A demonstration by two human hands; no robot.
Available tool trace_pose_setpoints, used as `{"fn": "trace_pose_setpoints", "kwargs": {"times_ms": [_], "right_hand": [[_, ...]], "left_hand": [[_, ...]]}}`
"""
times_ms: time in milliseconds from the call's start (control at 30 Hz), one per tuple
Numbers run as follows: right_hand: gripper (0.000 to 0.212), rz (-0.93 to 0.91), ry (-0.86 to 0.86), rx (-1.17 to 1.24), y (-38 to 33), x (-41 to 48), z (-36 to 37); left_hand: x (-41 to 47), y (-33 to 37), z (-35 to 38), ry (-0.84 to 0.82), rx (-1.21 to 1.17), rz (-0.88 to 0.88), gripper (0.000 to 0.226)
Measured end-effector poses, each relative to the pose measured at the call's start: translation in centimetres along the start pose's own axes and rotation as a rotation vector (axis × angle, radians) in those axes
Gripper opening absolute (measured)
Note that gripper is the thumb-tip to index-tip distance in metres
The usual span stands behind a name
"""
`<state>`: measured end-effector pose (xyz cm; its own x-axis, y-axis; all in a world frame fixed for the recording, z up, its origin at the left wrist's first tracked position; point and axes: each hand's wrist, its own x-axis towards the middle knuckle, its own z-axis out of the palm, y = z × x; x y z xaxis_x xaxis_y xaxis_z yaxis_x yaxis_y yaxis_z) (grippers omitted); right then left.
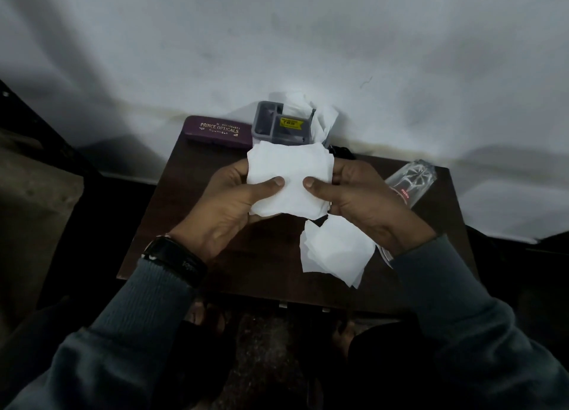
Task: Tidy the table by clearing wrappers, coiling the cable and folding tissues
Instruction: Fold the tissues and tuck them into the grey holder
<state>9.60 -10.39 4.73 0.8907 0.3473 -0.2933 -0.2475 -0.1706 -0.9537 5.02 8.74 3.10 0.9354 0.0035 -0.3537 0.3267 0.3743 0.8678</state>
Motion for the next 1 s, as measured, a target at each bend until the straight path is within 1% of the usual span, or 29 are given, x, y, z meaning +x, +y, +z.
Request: {"fn": "trace_pose_setpoints", "kwargs": {"times_ms": [100,167,233,333,367,433,467,533,600,667,733,767,800,867,900,1000], "right_hand": [[0.033,-0.070,0.035,-0.042,-0.1,0.1,-0.2],[0.041,-0.112,0.042,-0.080,-0.4,0.0,-0.4],[0.044,-0.136,0.043,-0.103,-0.6,0.0,-0.6],[0.059,-0.172,0.049,-0.153,-0.2,0.3,-0.6],[0.064,-0.182,0.040,-0.153,0.0,0.4,-0.6],[0.068,-0.209,0.027,-0.150,0.2,0.5,-0.5],[0.066,-0.222,0.023,-0.146,0.2,0.5,-0.4],[0.064,-0.241,0.017,-0.148,0.2,0.4,-0.2],[0.063,-0.229,0.009,-0.139,0.2,0.2,-0.1],[0.049,-0.160,0.007,-0.012,-0.1,0.2,-0.2],[0.031,-0.025,-0.008,0.232,-0.9,0.1,-0.2],[0.026,0.029,-0.012,0.325,-1.3,-0.1,-0.2],[0.027,0.057,-0.004,0.355,-1.4,-0.1,-0.2],[0.040,0.044,0.033,0.240,-0.9,0.0,0.1],[0.040,0.016,0.061,0.167,-0.6,0.0,0.4],[0.027,-0.040,0.157,0.049,0.1,0.1,0.9]], "left_hand": [[-0.1,0.1,-0.2,0.030,0.010,-0.015,0.023],[-0.1,0.3,-0.3,0.049,-0.020,-0.019,0.030],[0.0,0.5,-0.4,0.045,-0.087,-0.027,0.034],[0.3,0.6,-0.4,0.055,-0.258,-0.101,0.026],[0.3,0.7,-0.5,0.057,-0.301,-0.133,0.030],[0.3,0.7,-0.6,0.055,-0.280,-0.179,0.049],[0.2,0.7,-0.5,0.056,-0.234,-0.178,0.051],[0.1,0.6,-0.1,0.082,-0.149,-0.128,0.038],[0.1,0.3,0.0,0.121,-0.114,-0.075,0.034],[0.1,0.1,0.0,0.148,-0.131,-0.043,0.032],[0.1,0.2,-0.1,0.165,-0.148,-0.019,0.028],[0.1,0.3,-0.1,0.174,-0.142,-0.010,0.027],[0.1,0.2,-0.1,0.175,-0.129,-0.005,0.027],[0.0,0.1,0.0,0.163,-0.104,-0.007,0.029],[0.0,0.1,0.1,0.158,-0.094,-0.010,0.032],[-0.1,0.1,0.2,0.165,-0.063,-0.006,0.037]]}}
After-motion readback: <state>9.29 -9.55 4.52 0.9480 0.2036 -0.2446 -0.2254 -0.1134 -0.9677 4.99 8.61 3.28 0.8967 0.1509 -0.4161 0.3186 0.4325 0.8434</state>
